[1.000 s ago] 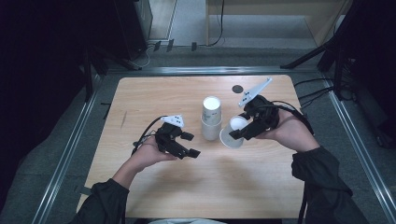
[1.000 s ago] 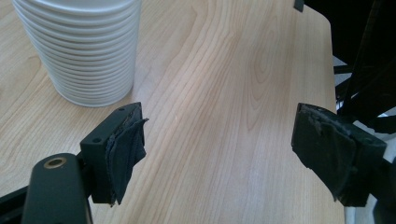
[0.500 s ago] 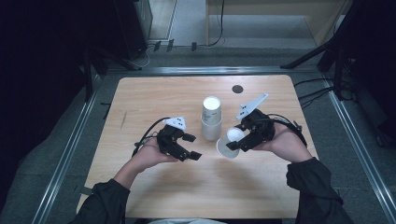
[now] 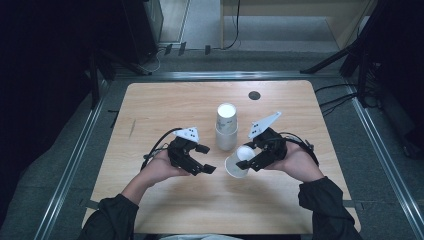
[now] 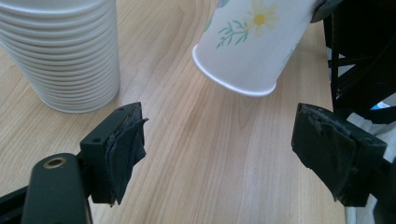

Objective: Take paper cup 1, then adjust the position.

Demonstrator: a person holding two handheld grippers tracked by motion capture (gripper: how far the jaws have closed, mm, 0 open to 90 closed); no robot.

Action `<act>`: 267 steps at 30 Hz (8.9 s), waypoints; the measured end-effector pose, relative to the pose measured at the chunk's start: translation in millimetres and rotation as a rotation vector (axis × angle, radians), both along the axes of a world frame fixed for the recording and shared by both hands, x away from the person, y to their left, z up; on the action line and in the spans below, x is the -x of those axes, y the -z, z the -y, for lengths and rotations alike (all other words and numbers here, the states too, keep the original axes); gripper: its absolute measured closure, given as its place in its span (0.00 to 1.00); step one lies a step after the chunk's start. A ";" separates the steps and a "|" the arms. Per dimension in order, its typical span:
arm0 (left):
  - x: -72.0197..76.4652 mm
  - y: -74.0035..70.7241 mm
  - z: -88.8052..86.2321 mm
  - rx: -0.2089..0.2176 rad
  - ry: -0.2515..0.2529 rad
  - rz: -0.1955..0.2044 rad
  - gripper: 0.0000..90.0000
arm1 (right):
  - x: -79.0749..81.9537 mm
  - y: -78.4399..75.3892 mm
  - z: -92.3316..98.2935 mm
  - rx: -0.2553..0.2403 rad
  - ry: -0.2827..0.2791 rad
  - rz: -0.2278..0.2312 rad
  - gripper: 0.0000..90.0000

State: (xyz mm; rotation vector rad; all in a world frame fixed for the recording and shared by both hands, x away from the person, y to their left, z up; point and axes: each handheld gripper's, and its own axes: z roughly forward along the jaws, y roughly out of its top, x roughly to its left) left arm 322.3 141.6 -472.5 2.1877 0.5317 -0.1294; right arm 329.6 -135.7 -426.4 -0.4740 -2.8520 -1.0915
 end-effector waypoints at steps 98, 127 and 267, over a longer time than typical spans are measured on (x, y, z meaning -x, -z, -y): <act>5.3 -8.1 13.3 -0.322 0.227 0.102 0.29 | 23.1 44.4 -9.9 -0.189 -0.051 0.033 0.30; 11.7 0.3 43.6 -0.360 0.328 0.080 0.27 | 32.3 49.7 -28.8 -0.128 -0.111 0.045 0.39; 9.6 -7.3 59.8 -0.402 0.307 -0.005 0.27 | 34.1 62.9 -22.5 -0.056 -0.128 0.056 0.34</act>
